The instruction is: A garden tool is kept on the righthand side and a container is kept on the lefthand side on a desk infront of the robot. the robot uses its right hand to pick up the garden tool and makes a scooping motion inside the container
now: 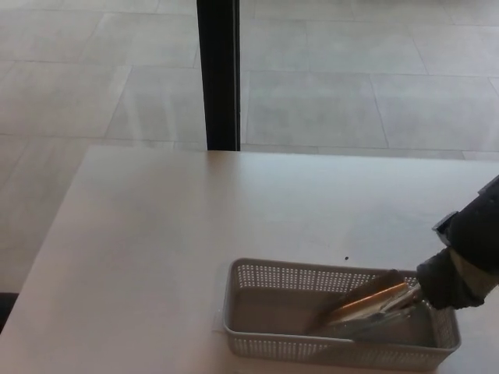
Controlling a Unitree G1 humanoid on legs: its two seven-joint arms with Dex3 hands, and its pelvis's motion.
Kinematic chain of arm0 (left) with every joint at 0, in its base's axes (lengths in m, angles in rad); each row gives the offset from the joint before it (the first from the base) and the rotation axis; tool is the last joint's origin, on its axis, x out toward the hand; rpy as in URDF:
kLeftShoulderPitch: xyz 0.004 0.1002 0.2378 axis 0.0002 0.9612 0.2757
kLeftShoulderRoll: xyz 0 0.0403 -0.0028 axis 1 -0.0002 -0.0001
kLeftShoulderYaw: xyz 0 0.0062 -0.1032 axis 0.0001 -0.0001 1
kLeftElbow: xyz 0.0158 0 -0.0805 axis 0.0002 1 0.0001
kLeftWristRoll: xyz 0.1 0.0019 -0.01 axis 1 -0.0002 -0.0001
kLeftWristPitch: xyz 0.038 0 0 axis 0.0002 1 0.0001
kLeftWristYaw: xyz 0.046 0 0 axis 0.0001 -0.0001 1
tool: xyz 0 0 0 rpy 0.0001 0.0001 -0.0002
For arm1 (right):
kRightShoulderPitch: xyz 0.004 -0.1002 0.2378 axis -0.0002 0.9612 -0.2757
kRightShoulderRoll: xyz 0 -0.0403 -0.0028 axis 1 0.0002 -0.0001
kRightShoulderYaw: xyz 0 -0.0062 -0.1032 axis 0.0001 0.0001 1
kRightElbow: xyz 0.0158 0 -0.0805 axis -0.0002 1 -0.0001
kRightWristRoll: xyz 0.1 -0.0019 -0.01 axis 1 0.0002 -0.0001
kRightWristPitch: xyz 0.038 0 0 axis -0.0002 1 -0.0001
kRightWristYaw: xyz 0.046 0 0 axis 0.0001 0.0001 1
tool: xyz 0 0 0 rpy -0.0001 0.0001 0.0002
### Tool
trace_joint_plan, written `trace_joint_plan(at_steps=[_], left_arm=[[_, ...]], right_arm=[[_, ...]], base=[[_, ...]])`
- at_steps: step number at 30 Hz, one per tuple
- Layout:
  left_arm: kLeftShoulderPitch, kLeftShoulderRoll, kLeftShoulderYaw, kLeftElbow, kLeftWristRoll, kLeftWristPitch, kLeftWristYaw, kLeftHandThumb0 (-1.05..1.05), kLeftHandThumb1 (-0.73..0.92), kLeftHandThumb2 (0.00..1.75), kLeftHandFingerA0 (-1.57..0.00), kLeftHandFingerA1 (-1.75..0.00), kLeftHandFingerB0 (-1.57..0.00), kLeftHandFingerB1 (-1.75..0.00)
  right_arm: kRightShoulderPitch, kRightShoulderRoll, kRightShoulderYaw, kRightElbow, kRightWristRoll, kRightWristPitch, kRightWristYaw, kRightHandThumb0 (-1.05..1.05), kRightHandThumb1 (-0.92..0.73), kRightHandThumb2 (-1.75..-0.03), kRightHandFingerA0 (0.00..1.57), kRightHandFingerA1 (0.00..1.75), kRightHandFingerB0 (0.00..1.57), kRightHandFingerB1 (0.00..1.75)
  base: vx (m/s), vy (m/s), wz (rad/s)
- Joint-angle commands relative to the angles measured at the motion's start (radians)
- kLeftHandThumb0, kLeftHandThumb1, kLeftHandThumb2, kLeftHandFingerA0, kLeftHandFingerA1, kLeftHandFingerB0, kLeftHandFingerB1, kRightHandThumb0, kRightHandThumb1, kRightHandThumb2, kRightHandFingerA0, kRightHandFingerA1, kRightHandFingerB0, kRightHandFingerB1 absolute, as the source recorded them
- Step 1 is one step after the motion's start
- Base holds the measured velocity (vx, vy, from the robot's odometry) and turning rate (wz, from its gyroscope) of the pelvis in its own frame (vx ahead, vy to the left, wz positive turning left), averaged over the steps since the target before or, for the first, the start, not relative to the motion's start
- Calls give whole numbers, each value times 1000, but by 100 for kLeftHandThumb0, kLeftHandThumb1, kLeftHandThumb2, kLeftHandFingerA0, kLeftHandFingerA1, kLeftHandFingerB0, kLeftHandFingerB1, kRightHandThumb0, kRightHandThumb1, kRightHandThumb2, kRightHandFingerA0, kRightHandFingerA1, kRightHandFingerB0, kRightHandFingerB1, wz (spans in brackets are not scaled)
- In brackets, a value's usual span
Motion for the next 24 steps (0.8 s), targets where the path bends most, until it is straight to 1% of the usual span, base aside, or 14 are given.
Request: trace_joint_plan(at_steps=[1, 3, 5, 6, 7, 9, 10, 12, 13, 15, 18, 21, 22, 24], left_arm=[[11, 13, -12, 2, 7, -21, -24, -28, -9, 95, -89, -93, -85, -89], [12, 15, -6, 1, -1, -20, -21, -17, -12, 106, -90, -94, -83, -89], [13, 17, -12, -3, 3, -22, -17, -18, -12, 104, -91, -94, -84, -90], [15, 17, -3, -5, -8, -22, -34, -18, -13, 105, -88, -95, -83, -90], [14, 14, -10, 4, 2, -21, -20, -17, -10, 105, -86, -93, -82, -89], [10, 14, -14, 11, 8, -15, -16, -18, -10, 103, -88, -92, -83, -87], [19, 13, -9, 7, 1, -20, -21, -21, -11, 102, -88, -94, -83, -89], [19, 5, -17, 9, 7, -10, -11, -14, -8, 110, -85, -92, -79, -87], [23, -2, 10, 8, -20, -18, -10, -10, -14, 112, -88, -96, -82, -91], [26, -3, 15, 3, -23, -17, -6, -8, -21, 124, -91, -101, -84, -96], [33, -2, 11, 1, -13, -27, -3, -14, -16, 114, -91, -97, -84, -92], [33, -3, 25, 7, -24, -25, -14, -12, -15, 113, -89, -97, -83, -92], [34, 2, 15, 7, -10, -27, -12, -17, -11, 109, -89, -94, -81, -89], [30, 3, 25, 9, -19, -15, -17, -14, -12, 113, -87, -95, -81, -90]], right_arm=[[24, 111, 67, -34, -113, 140, 286, -41, -76, -70, 87, 164, 77, 70], [24, 136, 78, -25, -112, 140, 257, -43, -73, -69, 88, 165, 78, 73], [22, 152, 84, -27, -108, 146, 270, -43, -73, -69, 89, 165, 77, 74], [21, 166, 90, -30, -110, 153, 284, -42, -77, -65, 92, 164, 79, 82], [20, 188, 102, -31, -115, 163, 298, -43, -75, -70, 89, 162, 76, 70], [21, 238, 119, -28, -110, 184, 291, -42, -76, -72, 90, 164, 79, 75], [30, 263, 125, -25, -109, 199, 290, -42, -77, -72, 89, 161, 74, 67], [34, 281, 133, -25, -124, 210, 305, -48, -82, -71, 85, 166, 71, 60], [30, 318, 149, -9, -125, 221, 283, -46, -78, -73, 91, 160, 73, 61], [27, 349, 154, 8, -125, 235, 272, -45, -77, -73, 89, 164, 71, 65], [14, 372, 151, 24, -119, 246, 251, -45, -78, -72, 89, 167, 70, 69], [-20, 378, 128, 39, -116, 262, 230, -40, -76, -71, 88, 166, 67, 67], [-23, 368, 104, 42, -92, 254, 186, -37, -74, -73, 90, 167, 76, 79], [-39, 365, 74, 42, -69, 265, 198, -37, -76, -70, 87, 168, 73, 77]], base=[[0, 0, 0], [0, 0, 0], [0, 0, 0], [0, 0, 0], [0, 0, 0], [0, 0, 0], [0, 0, 0], [0, 0, 0], [0, 0, 0], [0, 0, 0], [0, 0, 0], [0, 0, 0], [0, 0, 0], [0, 0, 0]])
